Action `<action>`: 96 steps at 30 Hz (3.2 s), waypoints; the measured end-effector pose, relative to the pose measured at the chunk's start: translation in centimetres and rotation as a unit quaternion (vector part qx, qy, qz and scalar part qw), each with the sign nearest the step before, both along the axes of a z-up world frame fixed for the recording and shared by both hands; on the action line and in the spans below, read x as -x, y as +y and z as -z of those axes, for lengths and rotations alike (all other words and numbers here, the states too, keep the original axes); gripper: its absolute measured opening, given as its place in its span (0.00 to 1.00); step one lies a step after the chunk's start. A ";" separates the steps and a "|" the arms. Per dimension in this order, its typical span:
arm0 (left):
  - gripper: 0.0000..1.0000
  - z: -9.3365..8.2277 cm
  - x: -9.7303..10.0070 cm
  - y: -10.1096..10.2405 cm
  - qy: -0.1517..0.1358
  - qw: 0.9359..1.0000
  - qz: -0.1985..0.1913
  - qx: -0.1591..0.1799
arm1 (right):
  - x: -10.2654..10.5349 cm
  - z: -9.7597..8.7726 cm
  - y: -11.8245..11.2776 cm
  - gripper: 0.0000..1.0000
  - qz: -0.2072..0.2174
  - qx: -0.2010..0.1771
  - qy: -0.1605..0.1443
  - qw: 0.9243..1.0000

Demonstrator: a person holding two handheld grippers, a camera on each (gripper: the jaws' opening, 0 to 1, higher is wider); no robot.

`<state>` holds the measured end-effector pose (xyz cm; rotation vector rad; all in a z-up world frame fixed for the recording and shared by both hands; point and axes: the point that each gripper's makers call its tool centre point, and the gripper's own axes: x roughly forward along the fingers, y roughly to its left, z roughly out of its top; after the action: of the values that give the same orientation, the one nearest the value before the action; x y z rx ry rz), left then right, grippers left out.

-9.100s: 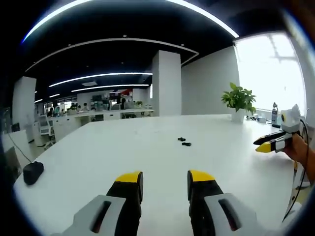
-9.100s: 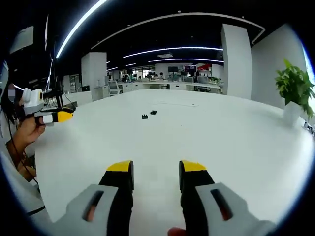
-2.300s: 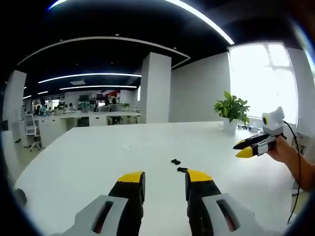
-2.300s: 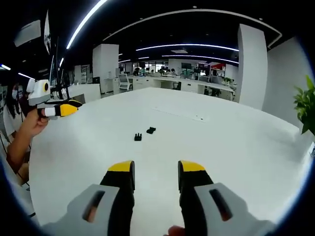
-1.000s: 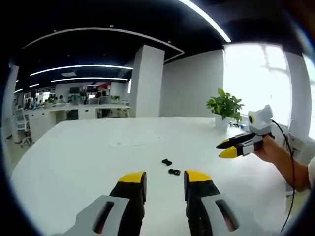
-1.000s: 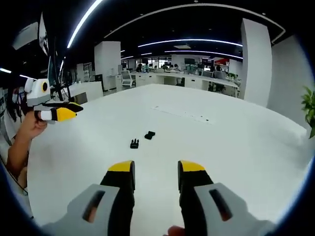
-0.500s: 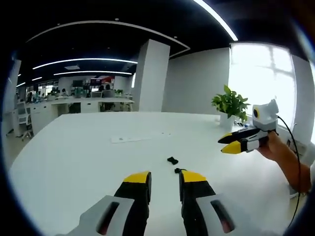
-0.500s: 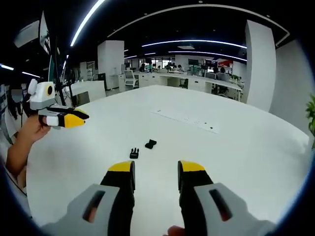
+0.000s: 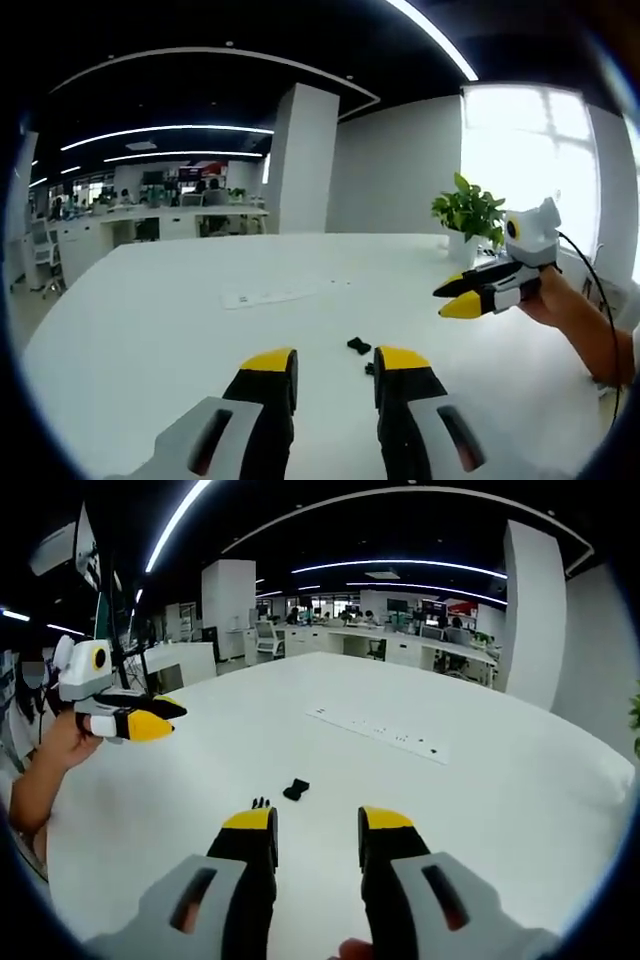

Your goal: Snap the two parts of the plastic buckle together until the buckle closes and remains connected.

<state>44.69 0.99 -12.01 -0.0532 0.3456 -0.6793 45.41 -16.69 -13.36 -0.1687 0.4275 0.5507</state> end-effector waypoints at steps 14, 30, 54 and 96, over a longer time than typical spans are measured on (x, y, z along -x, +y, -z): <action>0.30 1.6 -1.1 -0.9 -0.007 1.000 0.002 -0.018 | -0.8 1.9 -0.3 0.34 0.011 -0.010 0.014 1.000; 0.37 2.8 -0.6 -3.0 -0.023 0.999 0.021 -0.032 | -1.0 4.1 0.2 0.36 0.008 0.016 0.025 1.000; 0.38 5.4 -2.9 -0.4 0.003 0.999 -0.019 -0.051 | -2.4 6.3 1.0 0.38 0.024 0.033 0.002 0.999; 0.34 6.8 -2.5 -0.9 0.016 0.997 -0.009 -0.074 | -1.1 6.6 7.3 0.39 -0.041 0.023 -0.028 0.998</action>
<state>47.18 0.09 -18.80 0.0742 0.4260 -0.6338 46.48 -9.43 -19.94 -0.2469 0.3794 0.6160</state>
